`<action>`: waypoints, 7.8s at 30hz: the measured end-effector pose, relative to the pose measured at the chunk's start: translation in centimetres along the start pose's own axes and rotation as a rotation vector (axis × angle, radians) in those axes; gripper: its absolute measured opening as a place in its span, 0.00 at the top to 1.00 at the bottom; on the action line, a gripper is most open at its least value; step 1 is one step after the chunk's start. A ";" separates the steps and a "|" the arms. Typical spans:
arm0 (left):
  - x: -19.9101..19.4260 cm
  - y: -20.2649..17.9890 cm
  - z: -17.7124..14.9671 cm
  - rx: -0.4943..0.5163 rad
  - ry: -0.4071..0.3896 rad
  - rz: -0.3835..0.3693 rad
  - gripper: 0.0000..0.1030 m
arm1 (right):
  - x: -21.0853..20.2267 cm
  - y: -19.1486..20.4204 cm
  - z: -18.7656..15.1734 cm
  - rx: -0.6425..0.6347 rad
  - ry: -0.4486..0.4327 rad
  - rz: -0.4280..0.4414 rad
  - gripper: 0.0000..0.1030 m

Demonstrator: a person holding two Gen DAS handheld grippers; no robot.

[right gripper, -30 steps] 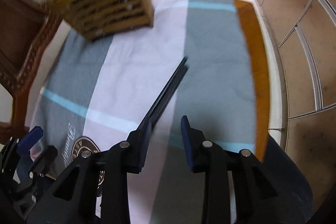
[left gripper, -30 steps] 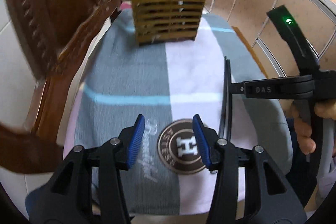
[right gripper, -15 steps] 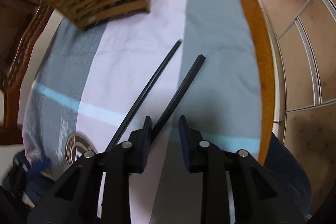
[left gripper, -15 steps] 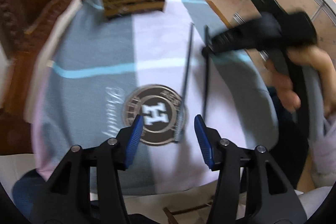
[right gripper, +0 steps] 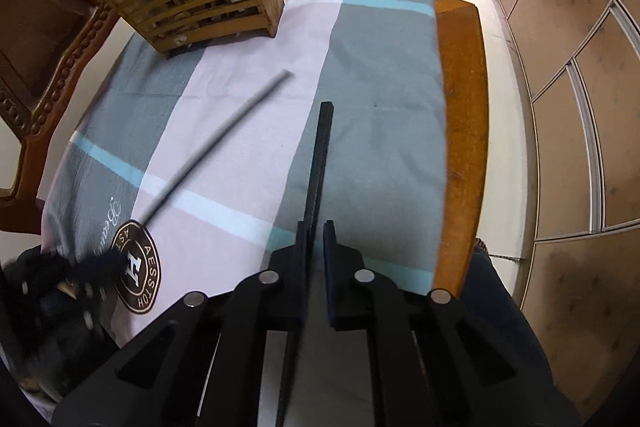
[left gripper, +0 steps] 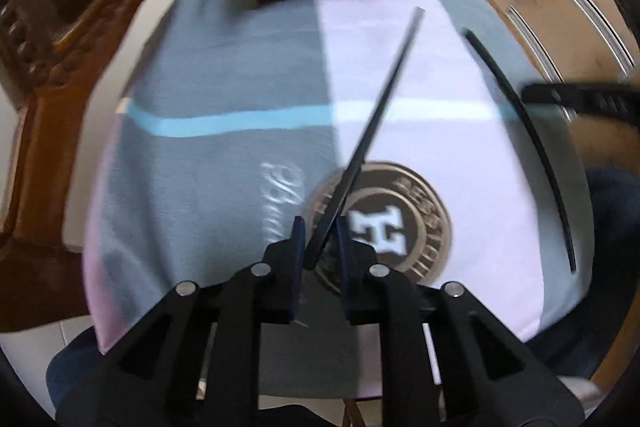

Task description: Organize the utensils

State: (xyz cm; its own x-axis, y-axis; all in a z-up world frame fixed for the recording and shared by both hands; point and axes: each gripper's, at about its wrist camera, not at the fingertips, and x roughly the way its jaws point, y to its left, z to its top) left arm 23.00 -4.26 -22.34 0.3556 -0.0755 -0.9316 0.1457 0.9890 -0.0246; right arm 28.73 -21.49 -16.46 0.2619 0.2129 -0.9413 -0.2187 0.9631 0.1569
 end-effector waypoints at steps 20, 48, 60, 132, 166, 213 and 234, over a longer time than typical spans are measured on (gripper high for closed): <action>-0.5 -2.0 -0.7 0.101 0.090 -0.089 0.91 | 2.1 1.6 2.2 -0.036 0.014 -0.015 0.92; 4.3 -1.6 15.8 0.119 0.005 0.019 0.75 | 4.2 3.1 6.4 -0.069 0.062 -0.161 0.77; -3.3 0.7 14.5 0.072 -0.128 0.021 0.95 | 0.2 3.8 5.8 -0.035 -0.029 -0.111 0.93; -17.3 4.0 21.5 -0.065 -0.672 0.006 0.62 | -15.2 8.3 15.8 -0.028 -0.724 0.009 0.64; -27.5 -2.5 -4.8 -0.037 -0.756 0.079 0.04 | -24.8 8.6 -12.6 0.040 -0.788 -0.274 0.03; -28.3 -2.2 -5.4 -0.010 -0.773 0.099 0.04 | -26.3 9.4 -13.6 0.032 -0.832 -0.292 0.03; -28.3 -2.0 -5.3 -0.003 -0.774 0.104 0.04 | -26.4 9.5 -13.7 0.034 -0.832 -0.294 0.03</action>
State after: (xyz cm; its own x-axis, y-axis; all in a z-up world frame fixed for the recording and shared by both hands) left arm 7.72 -3.46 2.16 0.9105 -0.0480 -0.4107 0.0738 0.9962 0.0472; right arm 6.82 -20.23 5.76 0.9056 -0.0060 -0.4241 -0.0100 0.9993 -0.0356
